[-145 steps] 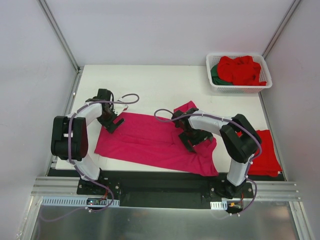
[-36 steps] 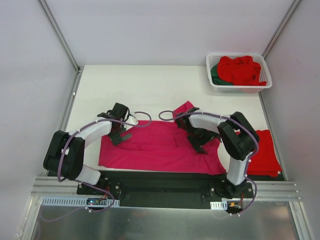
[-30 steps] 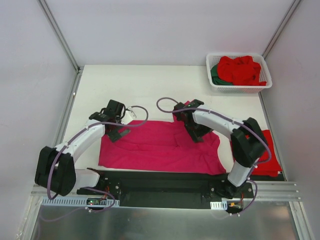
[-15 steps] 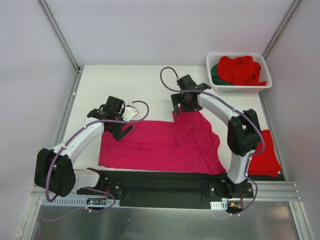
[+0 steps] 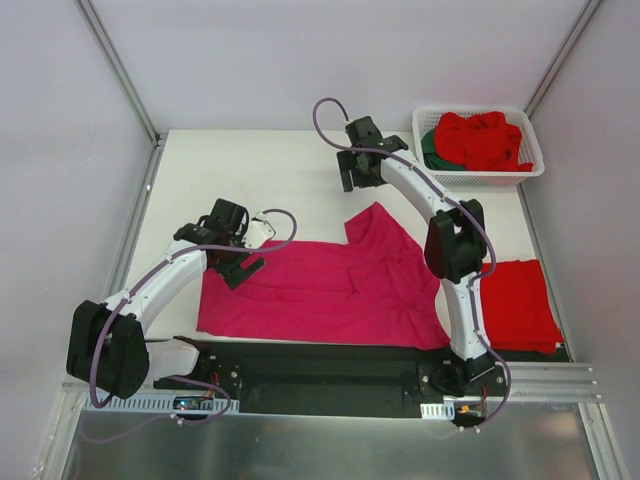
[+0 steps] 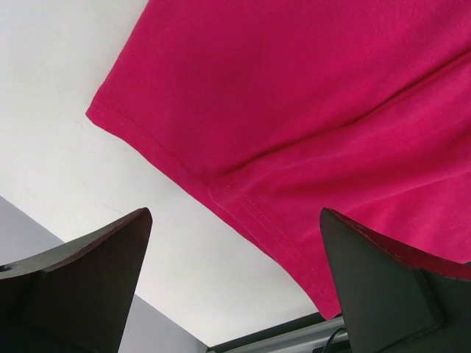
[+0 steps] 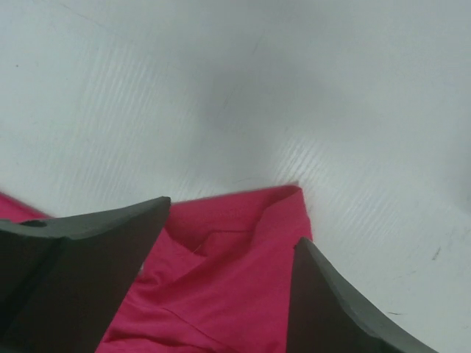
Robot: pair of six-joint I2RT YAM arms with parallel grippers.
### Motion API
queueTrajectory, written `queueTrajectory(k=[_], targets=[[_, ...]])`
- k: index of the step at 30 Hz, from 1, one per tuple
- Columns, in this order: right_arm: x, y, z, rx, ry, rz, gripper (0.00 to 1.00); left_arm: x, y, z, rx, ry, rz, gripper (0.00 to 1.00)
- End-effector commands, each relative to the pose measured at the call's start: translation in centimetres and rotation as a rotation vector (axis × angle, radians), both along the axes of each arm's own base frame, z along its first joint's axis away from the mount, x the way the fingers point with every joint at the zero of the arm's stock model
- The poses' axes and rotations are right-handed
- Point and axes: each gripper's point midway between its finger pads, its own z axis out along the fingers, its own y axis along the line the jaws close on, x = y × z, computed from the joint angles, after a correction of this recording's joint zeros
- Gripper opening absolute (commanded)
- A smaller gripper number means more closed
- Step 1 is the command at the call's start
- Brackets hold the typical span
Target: Fold and stack the t-shirts
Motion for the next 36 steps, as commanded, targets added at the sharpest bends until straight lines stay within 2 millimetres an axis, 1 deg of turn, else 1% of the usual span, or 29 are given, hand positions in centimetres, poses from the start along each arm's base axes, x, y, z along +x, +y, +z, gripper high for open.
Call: queueTrajectory(k=[1, 2, 3, 4, 7, 8, 9, 10, 11, 12, 16, 21, 22, 24, 25, 27, 29, 30, 36], targets=[[-3.0, -1.4, -0.6, -0.07, 0.098, 0.051, 0.75, -0.3, 0.4, 0.2, 0.011, -0.001, -0.005, 0.99], [-3.5, -1.2, -0.1, -0.049, 0.094, 0.059, 0.75, -0.3, 0.2, 0.1, 0.007, 0.004, -0.007, 0.99], [-4.2, -1.2, -0.7, -0.048, 0.112, 0.058, 0.75, -0.3, 0.2, 0.1, 0.003, 0.005, -0.004, 0.99], [-5.4, -1.6, -2.2, -0.057, 0.151, 0.055, 0.75, -0.1, 0.1, 0.3, 0.0, 0.003, -0.005, 0.99], [-6.7, -1.4, -3.4, -0.04, 0.173, 0.058, 0.74, 0.1, -0.1, 0.4, -0.003, 0.002, -0.004, 0.99], [-7.6, -1.6, -4.5, -0.052, 0.203, 0.062, 0.71, 0.1, -0.1, 0.4, -0.003, 0.0, -0.004, 0.99], [-8.2, -1.3, -4.4, -0.053, 0.203, 0.073, 0.69, 0.1, -0.1, 0.4, -0.003, 0.0, -0.002, 1.0], [-8.7, -1.1, -4.7, -0.059, 0.209, 0.078, 0.66, 0.1, -0.1, 0.5, -0.004, 0.001, -0.003, 0.99], [-9.2, -1.1, -5.1, -0.067, 0.214, 0.081, 0.65, 0.1, -0.1, 0.3, -0.002, 0.005, -0.003, 0.99], [-9.4, -0.8, -5.0, -0.067, 0.208, 0.09, 0.65, 0.1, -0.1, 0.4, -0.004, 0.001, -0.003, 0.99], [-9.3, -0.6, -4.4, -0.07, 0.165, 0.088, 0.63, 0.0, -0.1, 0.4, -0.007, 0.003, 0.001, 0.99], [-8.9, -0.5, -2.2, -0.106, 0.103, 0.09, 0.63, -0.1, 0.1, 0.5, -0.002, -0.007, 0.003, 0.99], [-8.8, -0.4, -1.4, -0.111, 0.095, 0.091, 0.63, -0.3, 0.2, 0.4, 0.0, -0.005, 0.003, 0.99], [-8.6, -0.2, -1.2, -0.111, 0.092, 0.095, 0.63, -0.3, 0.2, 0.4, 0.0, -0.006, 0.005, 1.0], [-8.3, 0.0, -1.3, -0.107, 0.089, 0.096, 0.63, -0.3, 0.2, 0.4, 0.0, -0.006, 0.005, 0.99], [-8.3, 0.1, -2.5, -0.118, 0.116, 0.098, 0.62, -0.3, 0.2, 0.5, 0.0, -0.006, 0.003, 0.99], [-8.4, 0.5, -3.4, -0.11, 0.127, 0.108, 0.56, -0.2, 0.2, 0.5, -0.001, -0.007, 0.006, 0.99], [-8.2, 0.6, -4.6, -0.109, 0.13, 0.106, 0.5, -0.3, 0.3, 0.5, 0.004, -0.006, 0.005, 0.99], [-8.3, 0.5, -5.4, -0.132, 0.153, 0.118, 0.49, -0.4, 0.4, 0.4, 0.012, -0.007, 0.0, 0.99]])
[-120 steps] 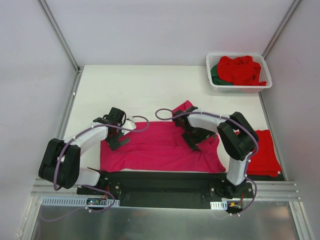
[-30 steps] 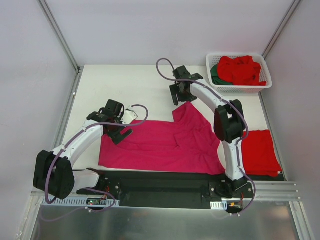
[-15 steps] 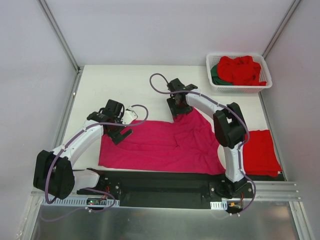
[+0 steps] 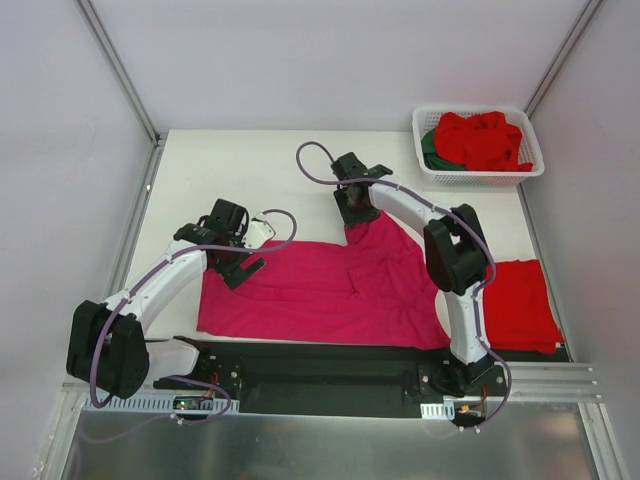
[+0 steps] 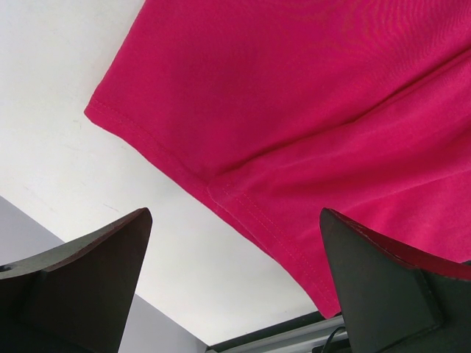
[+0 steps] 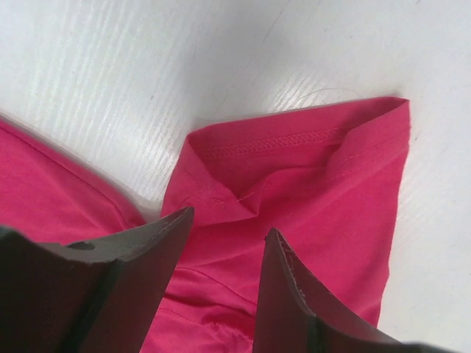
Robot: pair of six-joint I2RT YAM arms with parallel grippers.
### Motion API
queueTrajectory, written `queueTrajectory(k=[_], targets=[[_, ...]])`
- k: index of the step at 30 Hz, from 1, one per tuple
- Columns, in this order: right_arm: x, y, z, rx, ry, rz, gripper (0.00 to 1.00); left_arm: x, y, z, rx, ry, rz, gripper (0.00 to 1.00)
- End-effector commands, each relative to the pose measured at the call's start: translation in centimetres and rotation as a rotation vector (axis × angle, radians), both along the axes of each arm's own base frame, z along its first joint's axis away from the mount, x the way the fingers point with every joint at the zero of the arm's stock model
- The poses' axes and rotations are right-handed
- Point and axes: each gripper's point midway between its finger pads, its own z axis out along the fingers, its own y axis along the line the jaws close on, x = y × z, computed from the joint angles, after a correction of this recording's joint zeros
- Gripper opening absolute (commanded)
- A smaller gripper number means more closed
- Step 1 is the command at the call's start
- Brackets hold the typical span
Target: Fold and stack the t-shirts
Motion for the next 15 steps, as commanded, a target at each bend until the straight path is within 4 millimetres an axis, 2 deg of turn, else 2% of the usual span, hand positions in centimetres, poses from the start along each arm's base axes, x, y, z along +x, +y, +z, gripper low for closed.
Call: queueTrajectory(k=[1, 15], targets=[[0.2, 0.6, 0.0, 0.002, -0.006, 0.017, 0.49, -0.3, 0.4, 0.5, 0.008, -0.013, 0.006, 0.99], [-0.1, 1.3, -1.2, 0.004, 0.056, 0.057, 0.49, -0.1, 0.3, 0.8, 0.008, -0.023, 0.004, 0.99]])
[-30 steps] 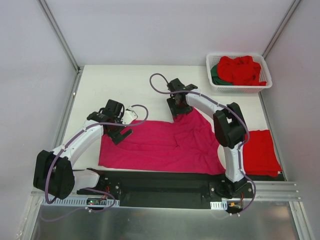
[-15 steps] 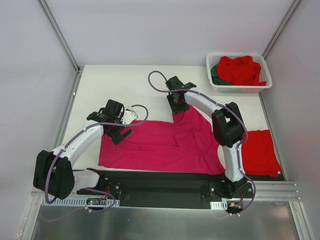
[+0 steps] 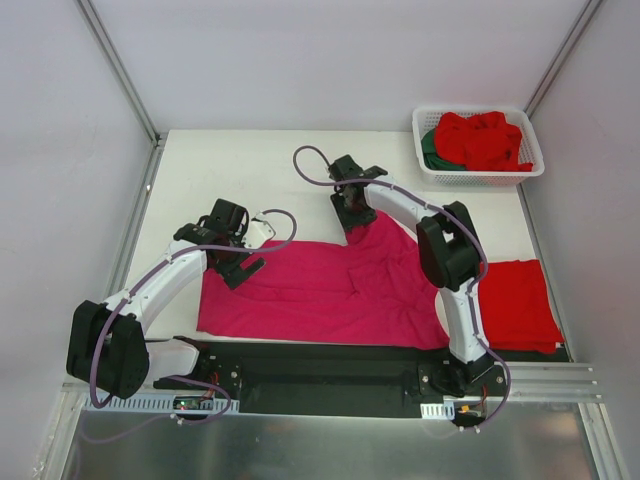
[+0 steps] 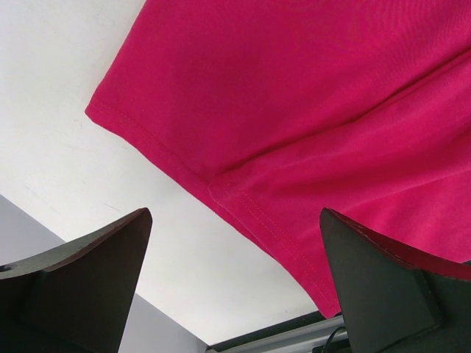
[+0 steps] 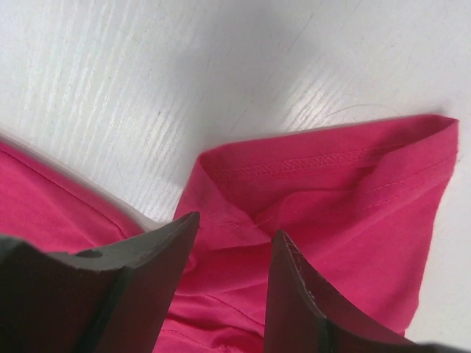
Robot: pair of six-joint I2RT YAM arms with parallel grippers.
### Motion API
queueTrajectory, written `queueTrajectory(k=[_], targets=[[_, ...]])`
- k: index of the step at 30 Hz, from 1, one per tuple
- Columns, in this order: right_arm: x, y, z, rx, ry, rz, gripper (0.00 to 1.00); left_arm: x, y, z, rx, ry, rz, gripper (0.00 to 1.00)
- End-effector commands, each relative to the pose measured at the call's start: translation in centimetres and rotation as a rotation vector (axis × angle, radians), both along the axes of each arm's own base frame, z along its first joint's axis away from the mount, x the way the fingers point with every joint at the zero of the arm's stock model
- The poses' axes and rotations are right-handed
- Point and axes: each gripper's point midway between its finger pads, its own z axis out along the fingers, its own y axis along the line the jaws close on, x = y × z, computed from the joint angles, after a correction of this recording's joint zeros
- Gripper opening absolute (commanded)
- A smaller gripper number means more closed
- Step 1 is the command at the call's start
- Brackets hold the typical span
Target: Fold and stack the t-shirts
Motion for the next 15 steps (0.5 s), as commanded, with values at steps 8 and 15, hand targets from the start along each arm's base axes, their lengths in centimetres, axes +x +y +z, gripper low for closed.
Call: queueTrajectory(k=[8, 15], targets=[[0.18, 0.69, 0.55, 0.01, 0.006, 0.024, 0.21, -0.04, 0.3, 0.86, 0.006, -0.023, 0.007, 0.99], [0.42, 1.07, 1.05, 0.032, -0.009, 0.02, 0.01, -0.05, 0.28, 0.89, 0.004, -0.021, 0.011, 0.99]])
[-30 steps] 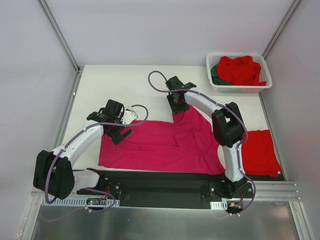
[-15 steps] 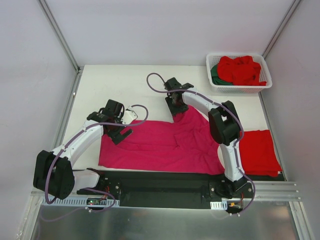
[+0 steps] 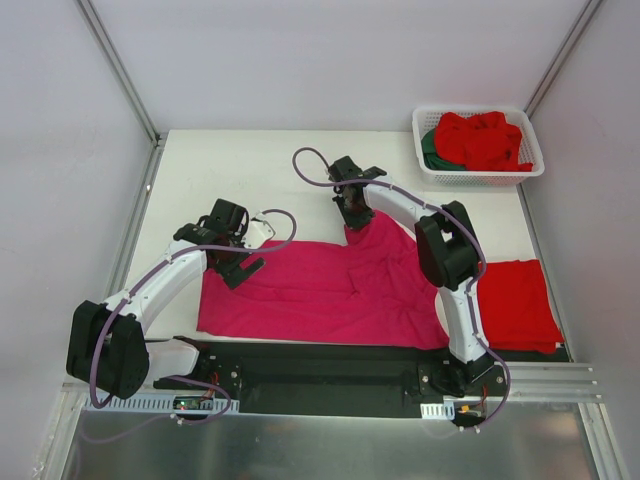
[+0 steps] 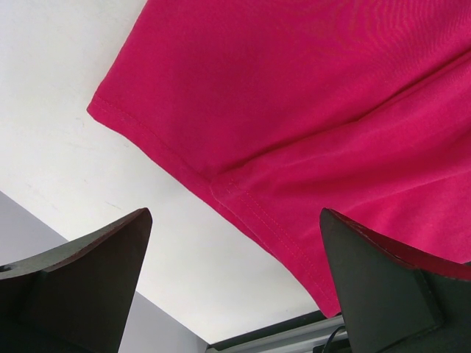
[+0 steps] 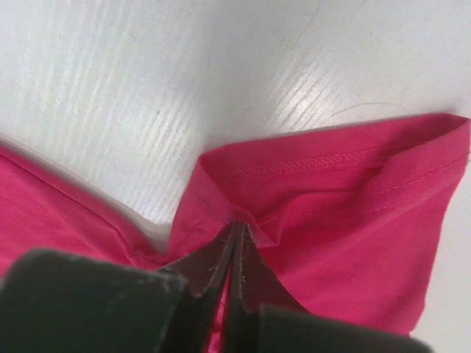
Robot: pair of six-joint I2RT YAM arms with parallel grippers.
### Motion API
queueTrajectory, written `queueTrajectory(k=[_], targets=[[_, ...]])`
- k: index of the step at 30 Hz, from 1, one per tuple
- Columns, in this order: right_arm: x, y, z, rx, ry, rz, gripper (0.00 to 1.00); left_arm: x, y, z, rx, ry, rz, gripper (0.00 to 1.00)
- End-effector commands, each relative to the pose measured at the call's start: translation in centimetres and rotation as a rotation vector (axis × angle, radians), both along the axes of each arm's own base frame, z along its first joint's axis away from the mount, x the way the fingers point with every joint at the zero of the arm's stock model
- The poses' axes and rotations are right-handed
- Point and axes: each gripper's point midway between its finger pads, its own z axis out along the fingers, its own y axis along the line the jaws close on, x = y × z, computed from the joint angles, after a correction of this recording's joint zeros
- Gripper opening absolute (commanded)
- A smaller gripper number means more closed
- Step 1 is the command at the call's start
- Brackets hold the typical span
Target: Fold and stack the t-shirts
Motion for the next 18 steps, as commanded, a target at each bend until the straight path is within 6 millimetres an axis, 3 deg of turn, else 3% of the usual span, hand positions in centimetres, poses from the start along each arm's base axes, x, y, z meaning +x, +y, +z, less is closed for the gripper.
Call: queueTrajectory(k=[1, 5, 8, 9, 12, 16, 18], targets=[[0.5, 1.2, 1.7, 0.047, -0.027, 0.009, 0.01, 0.0, 0.2, 0.9, -0.003, -0.02, 0.009, 0.99], [0.6, 1.4, 2.3, 0.06, -0.035, 0.008, 0.01, -0.1, 0.2, 0.9, -0.002, -0.017, 0.007, 0.99], [0.7, 0.8, 3.2, 0.039, -0.061, -0.005, 0.35, -0.1, 0.2, 1.0, -0.002, -0.02, 0.004, 1.0], [0.8, 0.5, 3.5, 0.031, -0.071, -0.01, 0.54, -0.1, 0.2, 1.0, 0.001, -0.017, 0.005, 0.99], [0.8, -0.1, 4.0, 0.015, -0.096, -0.021, 0.76, -0.1, 0.1, 0.9, -0.001, -0.013, 0.005, 0.99], [0.6, 0.0, 3.1, 0.013, -0.066, -0.012, 0.72, -0.1, 0.0, 0.9, -0.007, -0.011, 0.004, 0.99], [0.5, 0.3, 2.6, 0.025, -0.049, -0.01, 0.58, -0.1, 0.0, 1.1, -0.006, -0.013, 0.005, 0.99]])
